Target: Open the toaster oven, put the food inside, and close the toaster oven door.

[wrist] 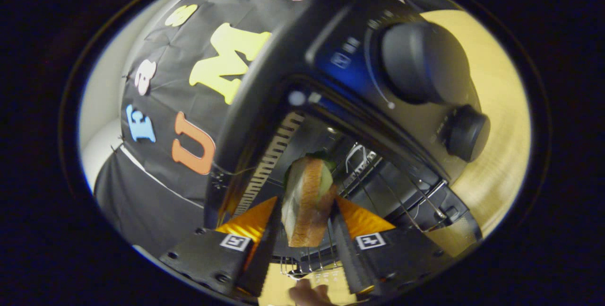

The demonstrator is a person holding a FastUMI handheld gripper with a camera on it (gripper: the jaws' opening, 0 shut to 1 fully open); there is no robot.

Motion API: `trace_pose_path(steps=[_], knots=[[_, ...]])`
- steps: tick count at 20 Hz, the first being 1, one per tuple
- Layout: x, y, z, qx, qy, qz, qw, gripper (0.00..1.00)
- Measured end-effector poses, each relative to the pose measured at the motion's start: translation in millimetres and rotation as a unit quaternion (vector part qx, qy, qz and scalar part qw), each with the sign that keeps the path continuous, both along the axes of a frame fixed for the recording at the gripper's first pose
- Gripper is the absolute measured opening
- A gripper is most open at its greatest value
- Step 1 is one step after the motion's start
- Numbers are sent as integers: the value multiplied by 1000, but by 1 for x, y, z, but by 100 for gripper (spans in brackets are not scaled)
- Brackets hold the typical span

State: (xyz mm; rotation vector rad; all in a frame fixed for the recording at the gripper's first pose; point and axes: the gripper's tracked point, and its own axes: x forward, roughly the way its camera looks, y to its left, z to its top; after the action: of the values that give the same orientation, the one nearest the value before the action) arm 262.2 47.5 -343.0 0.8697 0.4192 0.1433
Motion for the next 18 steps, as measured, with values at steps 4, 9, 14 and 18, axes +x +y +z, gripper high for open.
trace_pose_path(steps=[4,9,14,18], knots=[[-12,-2,2,-118,15,1,993,85],[-28,-14,7,-247,15,4,969,100],[-74,-17,-1,-333,28,52,941,100],[-121,-10,-4,-350,12,68,934,100]])
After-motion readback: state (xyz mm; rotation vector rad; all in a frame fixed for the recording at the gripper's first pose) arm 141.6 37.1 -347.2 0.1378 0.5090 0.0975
